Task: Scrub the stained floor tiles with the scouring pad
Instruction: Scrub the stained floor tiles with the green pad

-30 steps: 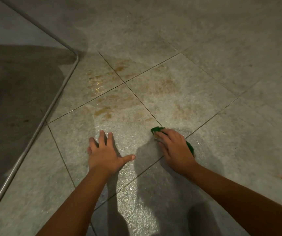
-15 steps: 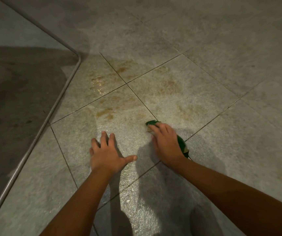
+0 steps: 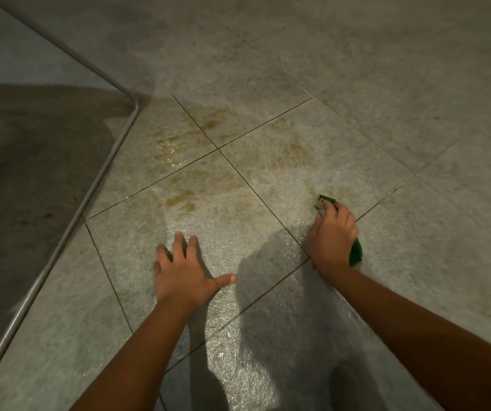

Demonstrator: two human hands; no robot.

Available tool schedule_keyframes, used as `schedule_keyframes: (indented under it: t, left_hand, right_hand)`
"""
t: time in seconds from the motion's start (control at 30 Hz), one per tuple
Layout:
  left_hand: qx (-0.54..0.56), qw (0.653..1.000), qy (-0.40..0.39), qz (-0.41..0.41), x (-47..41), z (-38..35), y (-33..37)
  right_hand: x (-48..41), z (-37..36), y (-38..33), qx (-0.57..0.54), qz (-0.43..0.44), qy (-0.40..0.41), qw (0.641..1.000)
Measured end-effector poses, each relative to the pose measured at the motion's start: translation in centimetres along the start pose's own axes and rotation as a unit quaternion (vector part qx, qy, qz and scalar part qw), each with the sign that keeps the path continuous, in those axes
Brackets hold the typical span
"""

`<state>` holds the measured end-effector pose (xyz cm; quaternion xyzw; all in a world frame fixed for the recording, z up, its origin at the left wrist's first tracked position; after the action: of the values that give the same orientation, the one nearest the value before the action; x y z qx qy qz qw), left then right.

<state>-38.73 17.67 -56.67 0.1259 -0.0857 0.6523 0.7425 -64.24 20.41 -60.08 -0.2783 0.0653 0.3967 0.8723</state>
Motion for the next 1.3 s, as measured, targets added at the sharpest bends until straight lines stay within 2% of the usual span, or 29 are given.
schedule_keyframes:
  t: [0.13, 0.3, 0.37, 0.57, 0.7, 0.8, 0.87, 1.07, 1.17, 1.3]
  left_hand:
    - [0.002, 1.0, -0.001, 0.005, 0.0, 0.0, 0.0]
    - [0.003, 1.0, -0.001, 0.005, 0.0, -0.1, -0.1]
    - [0.0, 1.0, 0.0, 0.003, 0.0, -0.1, 0.0]
    - [-0.004, 1.0, 0.007, 0.001, 0.0, -0.2, -0.1]
    - [-0.004, 1.0, 0.007, 0.002, 0.1, -0.3, -0.2]
    - [-0.003, 1.0, 0.01, 0.003, 0.1, -0.3, -0.2]
    - [-0.008, 1.0, 0.009, 0.0, 0.1, -0.3, -0.2]
    - [0.003, 1.0, 0.019, 0.004, 0.2, -0.4, -0.4]
    - [0.008, 1.0, 0.02, 0.005, 0.3, -0.4, -0.3]
    - [0.015, 1.0, 0.016, -0.001, 0.3, -0.3, -0.4]
  right_hand:
    - [0.5, -0.6, -2.5, -0.02, 0.077, -0.042, 0.996]
    - [2.4, 1.6, -0.5, -0.09, 0.221, -0.136, 0.962]
    - [1.9, 2.5, 1.3, -0.086, 0.212, -0.122, 0.966]
    - [-1.6, 1.3, 3.0, -0.038, 0.067, 0.008, 0.997]
    - [-2.9, -0.8, 0.5, -0.028, 0.004, 0.016, 0.999]
    - [-2.6, -1.4, -1.8, -0.023, 0.072, -0.013, 0.997]
    - [-1.3, -1.5, -3.1, -0.045, 0.126, -0.059, 0.989]
    - [2.6, 0.9, -1.9, -0.127, 0.272, -0.154, 0.941]
    - [1.1, 1.8, -0.3, -0.118, 0.264, -0.155, 0.945]
    - [-0.5, 0.4, -0.6, -0.074, 0.169, -0.097, 0.978]
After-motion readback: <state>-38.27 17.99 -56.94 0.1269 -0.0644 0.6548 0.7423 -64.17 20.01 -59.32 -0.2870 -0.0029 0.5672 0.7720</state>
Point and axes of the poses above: each hand's wrist, its own x-axis away from the middle knuckle, its own z-axis out of the back of the hand, y = z × x, the point moved 3 cm from there along -x, towards the middle knuckle, and after that the axes turned 12 degrees about y, right-handed, at the moved point
